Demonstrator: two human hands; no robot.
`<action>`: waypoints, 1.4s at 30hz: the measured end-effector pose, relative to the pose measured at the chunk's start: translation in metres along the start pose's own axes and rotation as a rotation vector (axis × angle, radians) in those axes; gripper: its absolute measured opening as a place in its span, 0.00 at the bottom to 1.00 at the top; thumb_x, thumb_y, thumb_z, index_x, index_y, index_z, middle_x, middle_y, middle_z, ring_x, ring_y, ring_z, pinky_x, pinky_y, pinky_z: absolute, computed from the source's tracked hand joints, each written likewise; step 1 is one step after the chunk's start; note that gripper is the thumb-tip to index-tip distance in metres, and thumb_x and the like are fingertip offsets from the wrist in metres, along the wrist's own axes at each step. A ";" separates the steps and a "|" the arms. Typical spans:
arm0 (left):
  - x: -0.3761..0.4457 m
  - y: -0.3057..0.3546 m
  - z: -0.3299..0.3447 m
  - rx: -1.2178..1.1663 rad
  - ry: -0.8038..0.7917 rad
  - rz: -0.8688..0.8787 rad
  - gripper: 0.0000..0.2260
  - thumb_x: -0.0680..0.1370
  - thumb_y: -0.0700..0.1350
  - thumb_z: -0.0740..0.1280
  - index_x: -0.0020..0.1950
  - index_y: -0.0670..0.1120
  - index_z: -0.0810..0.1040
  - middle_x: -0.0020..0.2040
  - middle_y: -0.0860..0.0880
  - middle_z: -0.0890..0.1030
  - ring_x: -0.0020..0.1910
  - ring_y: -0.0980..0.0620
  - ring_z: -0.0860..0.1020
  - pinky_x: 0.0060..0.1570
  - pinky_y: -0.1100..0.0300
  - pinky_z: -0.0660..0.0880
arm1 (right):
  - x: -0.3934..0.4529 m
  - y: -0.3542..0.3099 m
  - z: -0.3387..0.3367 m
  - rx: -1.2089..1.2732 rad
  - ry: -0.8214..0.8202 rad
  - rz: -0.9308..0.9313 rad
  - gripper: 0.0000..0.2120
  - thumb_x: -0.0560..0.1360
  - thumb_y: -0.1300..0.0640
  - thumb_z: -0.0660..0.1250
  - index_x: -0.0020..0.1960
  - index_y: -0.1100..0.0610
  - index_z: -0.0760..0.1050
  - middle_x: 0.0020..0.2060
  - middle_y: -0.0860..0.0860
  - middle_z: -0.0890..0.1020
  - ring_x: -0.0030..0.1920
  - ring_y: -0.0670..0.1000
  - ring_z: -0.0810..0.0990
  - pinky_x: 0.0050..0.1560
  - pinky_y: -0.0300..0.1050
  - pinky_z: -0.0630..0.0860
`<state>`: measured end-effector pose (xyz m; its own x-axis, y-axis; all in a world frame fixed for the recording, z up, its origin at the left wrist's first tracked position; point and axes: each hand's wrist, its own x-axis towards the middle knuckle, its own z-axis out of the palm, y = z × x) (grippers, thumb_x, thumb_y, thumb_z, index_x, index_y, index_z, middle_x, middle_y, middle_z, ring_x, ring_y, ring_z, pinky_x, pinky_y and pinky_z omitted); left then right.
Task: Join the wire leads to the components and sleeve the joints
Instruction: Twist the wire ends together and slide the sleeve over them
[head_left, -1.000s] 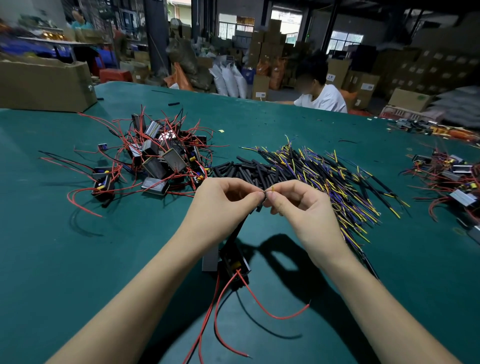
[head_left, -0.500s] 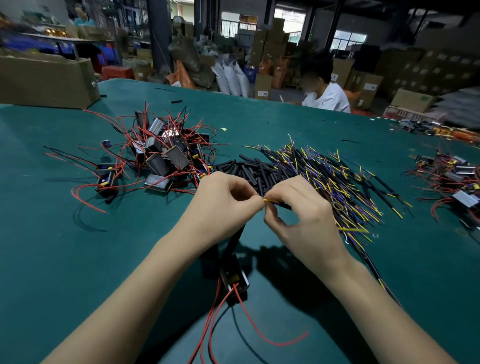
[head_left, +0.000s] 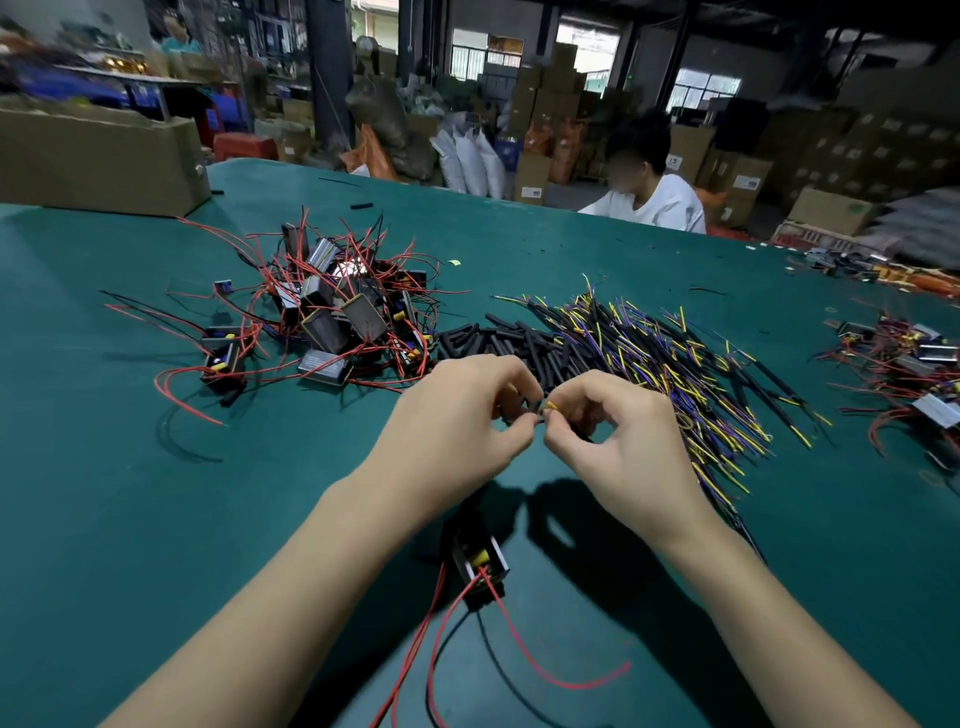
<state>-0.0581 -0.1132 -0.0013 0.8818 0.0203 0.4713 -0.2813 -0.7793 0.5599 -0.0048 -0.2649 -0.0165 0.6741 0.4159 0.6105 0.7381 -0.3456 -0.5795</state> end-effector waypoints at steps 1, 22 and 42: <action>-0.001 0.000 -0.001 0.052 -0.006 0.038 0.04 0.73 0.45 0.69 0.47 0.50 0.79 0.42 0.55 0.80 0.44 0.54 0.76 0.48 0.54 0.74 | 0.000 0.000 0.000 0.050 -0.015 0.065 0.05 0.69 0.63 0.69 0.36 0.55 0.78 0.31 0.48 0.79 0.32 0.47 0.75 0.36 0.40 0.72; 0.001 0.000 0.005 0.479 -0.013 0.343 0.09 0.74 0.45 0.64 0.38 0.46 0.82 0.35 0.49 0.77 0.40 0.46 0.76 0.37 0.56 0.67 | 0.003 0.006 -0.007 0.198 -0.212 0.361 0.07 0.72 0.64 0.70 0.36 0.59 0.78 0.30 0.51 0.78 0.32 0.45 0.72 0.36 0.39 0.69; 0.006 -0.022 -0.005 -0.488 -0.269 -0.266 0.07 0.73 0.40 0.69 0.35 0.46 0.83 0.31 0.50 0.80 0.33 0.58 0.73 0.39 0.65 0.70 | 0.002 0.006 -0.006 -0.115 -0.198 -0.232 0.03 0.73 0.68 0.68 0.45 0.62 0.79 0.39 0.52 0.79 0.40 0.48 0.75 0.45 0.38 0.72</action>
<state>-0.0483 -0.0928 -0.0073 0.9922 -0.0340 0.1201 -0.1237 -0.3912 0.9119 0.0012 -0.2715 -0.0156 0.4768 0.6463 0.5959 0.8775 -0.3103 -0.3656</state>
